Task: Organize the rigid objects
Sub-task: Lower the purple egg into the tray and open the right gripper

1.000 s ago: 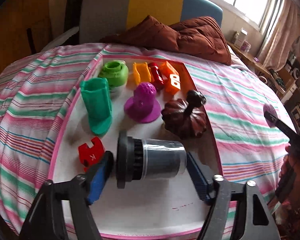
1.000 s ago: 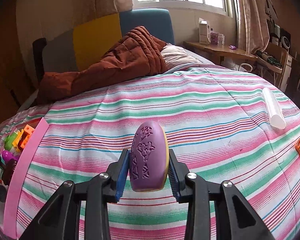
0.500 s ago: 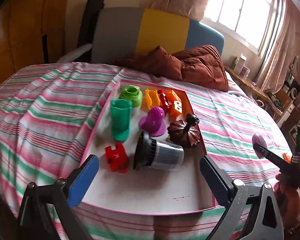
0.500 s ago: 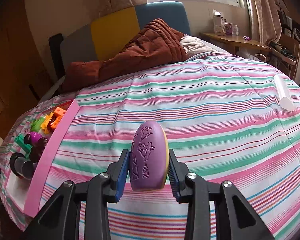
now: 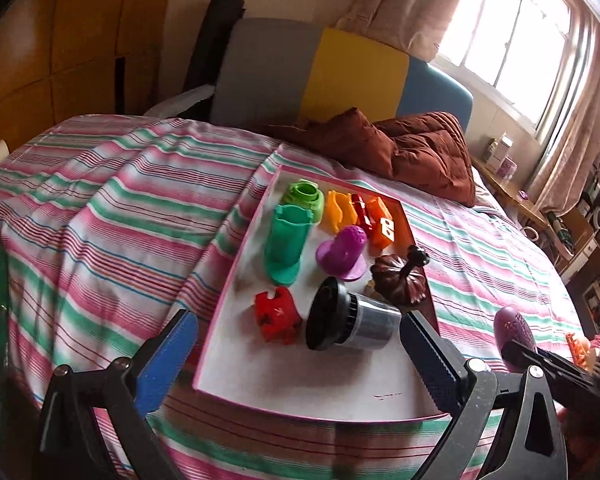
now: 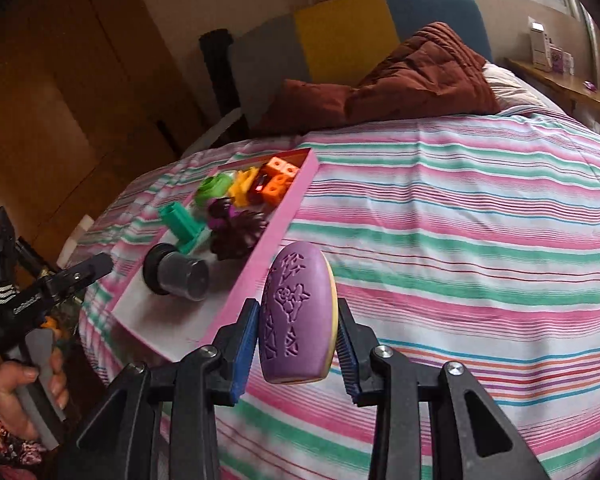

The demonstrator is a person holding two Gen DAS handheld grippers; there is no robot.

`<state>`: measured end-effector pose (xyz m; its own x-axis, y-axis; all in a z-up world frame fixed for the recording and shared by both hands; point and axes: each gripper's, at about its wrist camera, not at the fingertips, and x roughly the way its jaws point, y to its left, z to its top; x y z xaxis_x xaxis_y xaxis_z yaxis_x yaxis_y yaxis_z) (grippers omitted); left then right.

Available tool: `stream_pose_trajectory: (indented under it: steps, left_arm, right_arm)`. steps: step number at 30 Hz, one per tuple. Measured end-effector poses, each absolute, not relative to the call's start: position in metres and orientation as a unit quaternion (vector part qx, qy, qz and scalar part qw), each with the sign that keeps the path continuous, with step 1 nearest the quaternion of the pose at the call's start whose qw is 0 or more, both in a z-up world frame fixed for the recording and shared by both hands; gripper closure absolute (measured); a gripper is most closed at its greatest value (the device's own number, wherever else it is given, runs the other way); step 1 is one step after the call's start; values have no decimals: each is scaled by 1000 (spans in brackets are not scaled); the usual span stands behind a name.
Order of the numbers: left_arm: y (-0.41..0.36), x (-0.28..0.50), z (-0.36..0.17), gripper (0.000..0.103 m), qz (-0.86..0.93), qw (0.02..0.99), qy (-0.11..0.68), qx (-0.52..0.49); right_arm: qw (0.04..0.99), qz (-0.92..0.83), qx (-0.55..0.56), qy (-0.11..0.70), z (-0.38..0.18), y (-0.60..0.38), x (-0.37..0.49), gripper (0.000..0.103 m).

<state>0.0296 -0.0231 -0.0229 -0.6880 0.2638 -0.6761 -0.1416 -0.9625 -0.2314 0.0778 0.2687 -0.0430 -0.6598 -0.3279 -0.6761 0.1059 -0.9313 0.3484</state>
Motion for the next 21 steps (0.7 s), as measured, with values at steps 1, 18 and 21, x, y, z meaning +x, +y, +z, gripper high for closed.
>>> stream_pose_trajectory:
  steps: [1, 18, 21]
  left_arm:
    - [-24, 30, -23, 1, 917, 107, -74, -378]
    - [-37, 48, -16, 0, 937, 48, 3, -346]
    - [-40, 50, -12, 0, 940, 36, 10, -340]
  right_arm:
    - [132, -898, 396, -139, -41, 262, 77, 67]
    - [249, -858, 448, -40, -37, 162, 62, 67]
    - [260, -850, 458, -24, -42, 149, 57, 67]
